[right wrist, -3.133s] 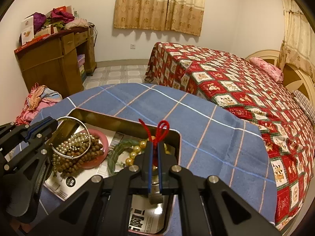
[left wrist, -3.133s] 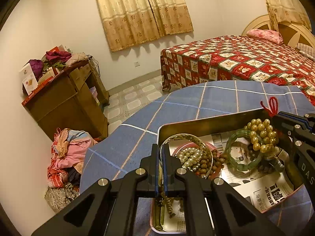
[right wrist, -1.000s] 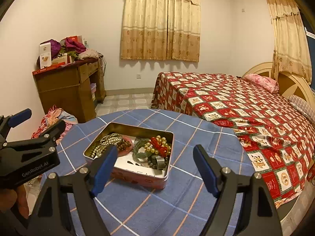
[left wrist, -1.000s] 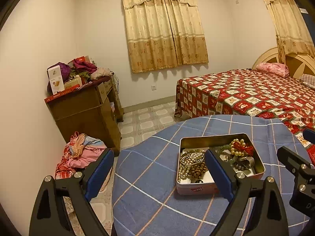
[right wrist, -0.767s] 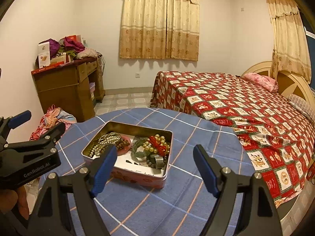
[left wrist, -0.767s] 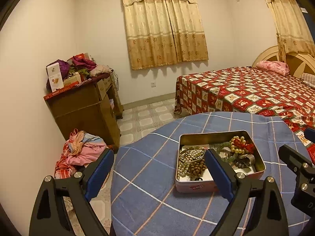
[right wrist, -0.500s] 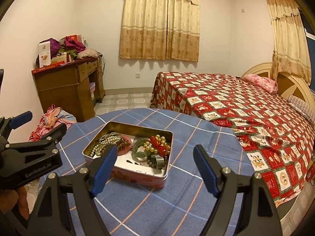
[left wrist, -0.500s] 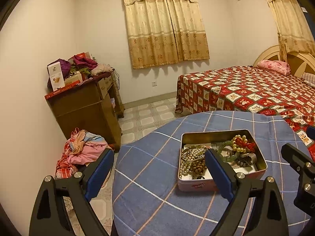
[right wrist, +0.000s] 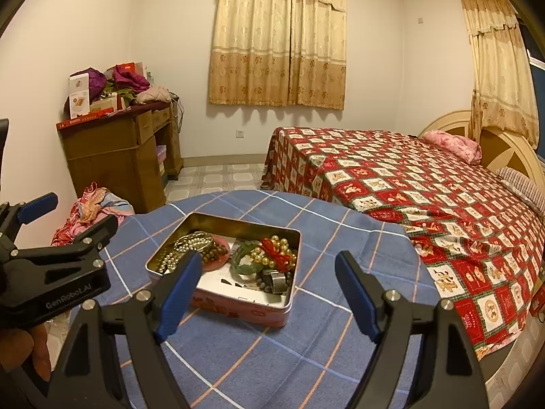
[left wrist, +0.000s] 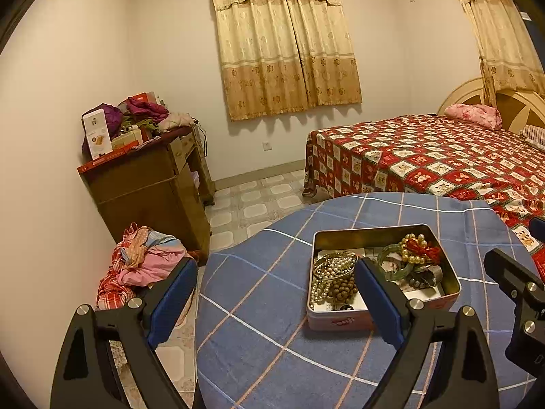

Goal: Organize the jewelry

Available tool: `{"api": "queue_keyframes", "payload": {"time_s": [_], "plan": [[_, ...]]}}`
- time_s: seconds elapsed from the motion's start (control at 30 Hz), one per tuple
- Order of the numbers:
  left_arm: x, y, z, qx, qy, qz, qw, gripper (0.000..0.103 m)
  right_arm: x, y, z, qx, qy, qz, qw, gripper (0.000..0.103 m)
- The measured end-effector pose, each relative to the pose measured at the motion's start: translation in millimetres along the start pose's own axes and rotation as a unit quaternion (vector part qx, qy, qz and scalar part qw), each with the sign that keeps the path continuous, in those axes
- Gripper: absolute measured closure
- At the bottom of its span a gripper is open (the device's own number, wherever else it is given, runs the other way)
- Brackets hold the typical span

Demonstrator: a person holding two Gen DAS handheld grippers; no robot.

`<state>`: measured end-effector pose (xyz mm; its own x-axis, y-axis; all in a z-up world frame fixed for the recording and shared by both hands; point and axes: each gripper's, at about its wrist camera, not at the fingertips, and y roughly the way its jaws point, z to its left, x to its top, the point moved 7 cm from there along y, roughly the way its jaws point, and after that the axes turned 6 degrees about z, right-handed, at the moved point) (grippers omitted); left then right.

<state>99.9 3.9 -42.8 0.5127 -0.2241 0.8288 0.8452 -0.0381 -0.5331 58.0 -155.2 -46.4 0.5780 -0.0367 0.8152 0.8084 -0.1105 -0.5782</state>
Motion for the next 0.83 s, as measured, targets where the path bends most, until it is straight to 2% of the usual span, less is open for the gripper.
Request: {"api": "queue_keyframes", "payload": {"time_s": [0.57, 0.77, 0.83], "plan": [[-3.3, 9.0, 1.9, 0.009, -0.004, 0.010, 0.9999, 0.010, -2.6, -2.1, 1.0, 0.003, -0.001, -0.002, 1.000, 0.018], [-13.7, 17.6, 2.8, -0.019, -0.007, 0.029, 0.9994, 0.010, -5.4, 0.1, 4.4, 0.002, -0.008, 0.003, 1.000, 0.018], [-14.3, 17.1, 3.6, -0.012, -0.006, 0.026, 0.9996, 0.010, -6.4, -0.2, 4.0, 0.005, -0.006, 0.003, 1.000, 0.018]]}}
